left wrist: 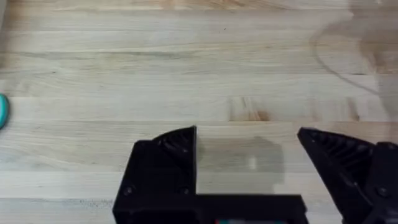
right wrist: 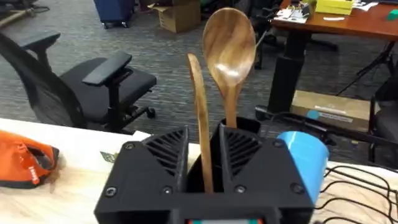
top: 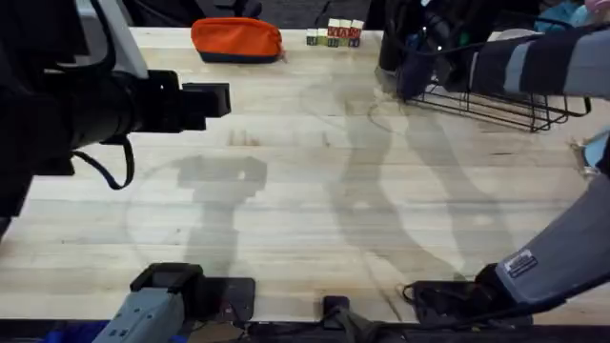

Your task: Pick up the spoon on the table one by one and put them onto the rack

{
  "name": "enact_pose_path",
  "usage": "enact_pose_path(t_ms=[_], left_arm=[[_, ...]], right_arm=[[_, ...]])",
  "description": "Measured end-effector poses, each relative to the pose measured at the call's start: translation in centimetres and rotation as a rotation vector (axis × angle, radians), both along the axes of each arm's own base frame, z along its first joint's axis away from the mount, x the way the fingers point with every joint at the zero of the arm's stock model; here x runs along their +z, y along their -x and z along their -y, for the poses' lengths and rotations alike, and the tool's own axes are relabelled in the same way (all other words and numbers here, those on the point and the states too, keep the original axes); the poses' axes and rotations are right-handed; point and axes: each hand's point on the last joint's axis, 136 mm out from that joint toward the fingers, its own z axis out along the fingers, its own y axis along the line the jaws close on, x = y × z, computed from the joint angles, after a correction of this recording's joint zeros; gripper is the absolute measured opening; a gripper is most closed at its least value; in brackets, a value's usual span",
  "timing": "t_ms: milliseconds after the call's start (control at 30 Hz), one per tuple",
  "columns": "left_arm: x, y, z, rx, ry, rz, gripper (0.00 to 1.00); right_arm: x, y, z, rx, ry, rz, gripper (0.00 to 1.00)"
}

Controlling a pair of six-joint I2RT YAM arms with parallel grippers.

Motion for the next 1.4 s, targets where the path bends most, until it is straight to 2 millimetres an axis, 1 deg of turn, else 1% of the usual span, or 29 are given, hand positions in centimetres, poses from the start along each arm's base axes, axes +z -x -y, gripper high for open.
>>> enact_pose_path(t_ms=[133, 233, 300, 367, 400, 433, 500, 533, 567, 733, 900, 1100, 1400], left_arm=[[0.0, 0.0, 0.0, 0.000, 0.000, 0.000, 0.993], [0.0, 0.0, 0.0, 0.000, 0.000, 0.000, 0.993], [0.0, 0.0, 0.0, 0.000, 0.000, 0.000, 0.993], [0.0, 0.0, 0.0, 0.000, 0.000, 0.000, 0.993], [0.0, 0.0, 0.0, 0.000, 0.000, 0.000, 0.994], [0.0, 0.0, 0.0, 0.000, 0.000, 0.000, 0.994], [0.0, 0.0, 0.0, 0.000, 0.000, 0.000, 0.993], [0.0, 0.0, 0.0, 0.000, 0.000, 0.000, 0.993], [0.0, 0.0, 0.0, 0.000, 0.000, 0.000, 0.993], [0.0, 0.0, 0.0, 0.000, 0.000, 0.000, 0.993], [0.0, 0.0, 0.0, 0.000, 0.000, 0.000, 0.993], [0.0, 0.0, 0.0, 0.000, 0.000, 0.000, 0.993], [0.0, 0.0, 0.0, 0.000, 0.000, 0.000, 0.993]], right_arm=[[0.1, 0.0, 0.0, 0.001, 0.005, 0.002, 0.385], [0.4, 0.1, 0.0, 0.001, 0.009, 0.008, 0.472], [1.2, 0.2, 0.0, 0.001, 0.008, 0.022, 0.495], [2.4, 0.5, 0.0, 0.003, 0.005, 0.044, 0.511], [3.1, 0.7, -0.1, 0.005, 0.003, 0.056, 0.542], [3.8, 0.8, -0.3, 0.007, 0.002, 0.068, 0.610], [4.8, 1.2, -0.5, 0.013, 0.000, 0.079, 0.869], [5.1, 1.4, -0.6, 0.015, 0.005, 0.081, 0.964], [5.4, 1.6, -0.7, 0.018, 0.006, 0.075, 0.990], [5.2, 2.9, -1.2, 0.031, 0.019, -0.009, 0.994], [5.2, 5.3, -1.2, 0.041, 0.036, -0.117, 0.994], [7.2, 9.3, -0.6, 0.044, 0.048, -0.197, 0.994], [10.3, 16.2, 0.6, 0.048, 0.070, -0.265, 0.994]])
